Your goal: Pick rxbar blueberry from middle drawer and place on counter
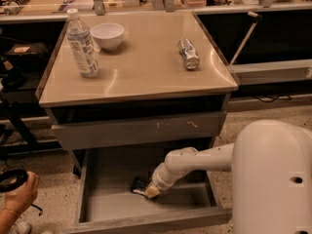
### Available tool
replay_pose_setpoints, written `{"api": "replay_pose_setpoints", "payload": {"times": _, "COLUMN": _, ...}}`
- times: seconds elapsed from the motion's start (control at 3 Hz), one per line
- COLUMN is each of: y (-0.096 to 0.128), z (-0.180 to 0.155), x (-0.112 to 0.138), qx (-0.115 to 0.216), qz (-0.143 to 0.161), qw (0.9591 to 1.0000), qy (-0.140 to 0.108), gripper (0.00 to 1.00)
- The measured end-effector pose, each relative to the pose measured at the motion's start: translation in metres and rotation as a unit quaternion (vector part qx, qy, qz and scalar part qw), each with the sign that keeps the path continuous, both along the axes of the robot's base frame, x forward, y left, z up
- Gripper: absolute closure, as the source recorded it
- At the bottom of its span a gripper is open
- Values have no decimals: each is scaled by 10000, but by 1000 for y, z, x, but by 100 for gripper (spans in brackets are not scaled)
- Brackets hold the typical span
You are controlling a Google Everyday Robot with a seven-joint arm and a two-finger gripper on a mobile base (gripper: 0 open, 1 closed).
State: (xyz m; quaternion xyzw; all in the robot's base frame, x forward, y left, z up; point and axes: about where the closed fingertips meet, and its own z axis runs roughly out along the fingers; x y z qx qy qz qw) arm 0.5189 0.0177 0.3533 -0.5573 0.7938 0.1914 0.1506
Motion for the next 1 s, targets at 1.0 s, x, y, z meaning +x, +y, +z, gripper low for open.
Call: {"api": "replay_pose_setpoints", "payload": {"times": 1.0, "y": 3, "z": 9, "x": -3, "qx": 32, "qz": -13, "qw": 10000, "qy": 36, "gripper": 100}}
